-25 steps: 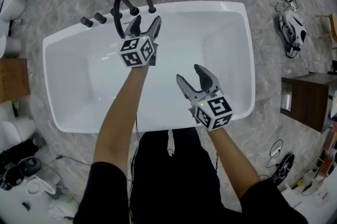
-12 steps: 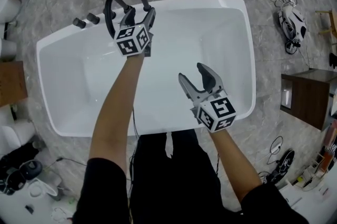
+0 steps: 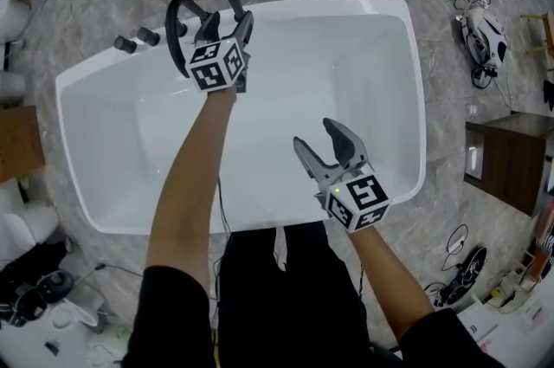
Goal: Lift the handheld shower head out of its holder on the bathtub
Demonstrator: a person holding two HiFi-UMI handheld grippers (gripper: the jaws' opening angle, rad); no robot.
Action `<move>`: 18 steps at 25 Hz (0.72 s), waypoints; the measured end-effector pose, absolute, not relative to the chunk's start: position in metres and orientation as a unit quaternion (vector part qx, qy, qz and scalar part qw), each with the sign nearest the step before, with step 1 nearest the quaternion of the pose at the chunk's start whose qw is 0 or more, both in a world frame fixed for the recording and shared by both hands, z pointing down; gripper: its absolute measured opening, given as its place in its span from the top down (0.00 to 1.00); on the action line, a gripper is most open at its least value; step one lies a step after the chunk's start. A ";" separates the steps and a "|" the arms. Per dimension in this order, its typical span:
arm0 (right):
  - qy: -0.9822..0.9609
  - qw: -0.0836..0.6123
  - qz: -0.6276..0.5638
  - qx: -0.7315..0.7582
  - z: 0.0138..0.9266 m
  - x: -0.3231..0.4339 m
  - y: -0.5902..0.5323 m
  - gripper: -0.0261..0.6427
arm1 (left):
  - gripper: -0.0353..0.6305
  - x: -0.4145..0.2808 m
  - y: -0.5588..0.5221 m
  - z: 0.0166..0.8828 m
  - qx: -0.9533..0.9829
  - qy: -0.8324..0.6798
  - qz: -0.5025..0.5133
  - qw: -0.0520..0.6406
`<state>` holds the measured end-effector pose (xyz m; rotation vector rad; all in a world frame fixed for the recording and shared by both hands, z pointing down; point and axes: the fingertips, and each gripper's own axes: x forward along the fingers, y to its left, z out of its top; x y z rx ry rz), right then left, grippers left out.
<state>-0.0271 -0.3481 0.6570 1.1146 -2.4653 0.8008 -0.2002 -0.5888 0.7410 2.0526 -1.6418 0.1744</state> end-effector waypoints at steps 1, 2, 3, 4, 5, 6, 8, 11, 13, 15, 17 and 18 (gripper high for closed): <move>-0.863 0.159 0.281 0.389 0.659 -0.027 -0.347 0.59 | 0.50 -0.199 -0.590 0.744 0.755 -0.602 0.066 0.251; -0.863 0.158 0.282 0.389 0.661 -0.028 -0.347 0.59 | 0.50 -0.199 -0.592 0.747 0.756 -0.601 0.070 0.250; -0.862 0.158 0.285 0.388 0.663 -0.029 -0.347 0.59 | 0.50 -0.198 -0.594 0.749 0.757 -0.599 0.075 0.249; -0.862 0.158 0.286 0.388 0.666 -0.029 -0.348 0.59 | 0.50 -0.198 -0.596 0.751 0.758 -0.598 0.080 0.248; -0.862 0.159 0.287 0.387 0.668 -0.030 -0.349 0.59 | 0.50 -0.199 -0.599 0.753 0.758 -0.598 0.084 0.248; -0.862 0.160 0.287 0.387 0.670 -0.030 -0.350 0.59 | 0.50 -0.200 -0.602 0.754 0.757 -0.599 0.085 0.249; -0.860 0.161 0.288 0.388 0.673 -0.027 -0.353 0.59 | 0.50 -0.202 -0.609 0.756 0.755 -0.601 0.083 0.249; -0.856 0.163 0.293 0.393 0.679 -0.023 -0.355 0.59 | 0.50 -0.209 -0.620 0.755 0.757 -0.603 0.086 0.236; -0.855 0.165 0.294 0.394 0.682 -0.023 -0.354 0.59 | 0.50 -0.215 -0.627 0.753 0.757 -0.605 0.089 0.230; -0.854 0.166 0.296 0.394 0.683 -0.023 -0.352 0.59 | 0.50 -0.218 -0.633 0.751 0.757 -0.606 0.092 0.225; -0.854 0.167 0.299 0.393 0.684 -0.023 -0.350 0.59 | 0.50 -0.218 -0.639 0.750 0.760 -0.603 0.098 0.222; -0.853 0.168 0.299 0.393 0.684 -0.022 -0.349 0.59 | 0.50 -0.216 -0.642 0.751 0.761 -0.601 0.102 0.222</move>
